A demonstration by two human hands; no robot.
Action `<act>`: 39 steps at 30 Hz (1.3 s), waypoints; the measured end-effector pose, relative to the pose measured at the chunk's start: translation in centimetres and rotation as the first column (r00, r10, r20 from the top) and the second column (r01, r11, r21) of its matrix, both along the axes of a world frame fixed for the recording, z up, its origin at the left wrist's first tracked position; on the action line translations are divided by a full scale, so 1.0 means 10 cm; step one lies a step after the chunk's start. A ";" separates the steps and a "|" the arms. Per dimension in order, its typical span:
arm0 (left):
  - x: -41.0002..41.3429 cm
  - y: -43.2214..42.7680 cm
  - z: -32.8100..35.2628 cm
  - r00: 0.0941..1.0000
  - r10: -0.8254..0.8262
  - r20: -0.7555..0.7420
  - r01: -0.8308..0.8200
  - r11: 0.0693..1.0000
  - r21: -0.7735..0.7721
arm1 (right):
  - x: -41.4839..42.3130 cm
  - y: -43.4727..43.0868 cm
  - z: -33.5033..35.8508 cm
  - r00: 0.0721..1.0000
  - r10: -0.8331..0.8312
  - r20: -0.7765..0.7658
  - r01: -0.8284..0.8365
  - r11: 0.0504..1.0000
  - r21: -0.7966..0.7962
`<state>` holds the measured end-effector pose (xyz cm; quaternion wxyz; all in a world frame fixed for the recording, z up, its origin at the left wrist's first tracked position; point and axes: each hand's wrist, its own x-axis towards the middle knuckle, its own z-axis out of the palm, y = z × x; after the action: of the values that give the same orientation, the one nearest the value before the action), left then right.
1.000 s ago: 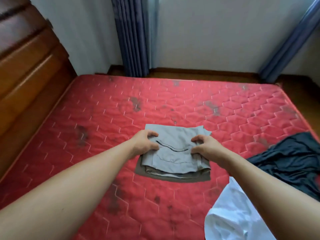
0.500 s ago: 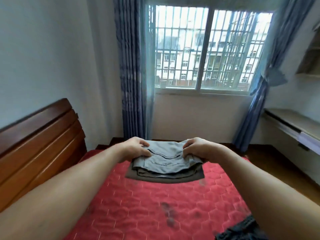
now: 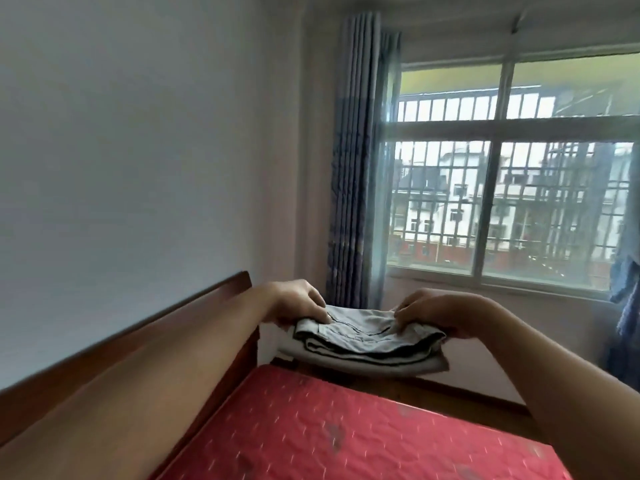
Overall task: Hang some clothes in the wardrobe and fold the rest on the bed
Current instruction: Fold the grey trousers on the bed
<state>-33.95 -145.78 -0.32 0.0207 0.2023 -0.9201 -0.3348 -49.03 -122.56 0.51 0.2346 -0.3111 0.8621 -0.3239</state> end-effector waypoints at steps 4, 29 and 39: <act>0.67 -0.05 0.08 0.990 0.143 -0.010 -0.143 0.988 -0.054 | 0.31 -0.34 0.05 0.979 0.205 -0.006 -0.205 0.979 -0.015; 7.48 1.20 0.07 0.126 0.992 0.008 -0.991 0.125 0.041 | 6.45 -2.29 0.10 0.088 0.996 0.004 -0.996 0.088 0.021; 9.86 2.80 -0.16 -0.277 0.961 0.015 -0.961 -0.277 -0.004 | 9.54 -1.56 -0.11 -0.374 0.926 -0.046 -0.927 -0.372 0.047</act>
<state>64.63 -117.81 -1.91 0.2732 0.8590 -0.3901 -0.1878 46.39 -138.16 -0.63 0.3698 -0.8999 0.2303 0.0182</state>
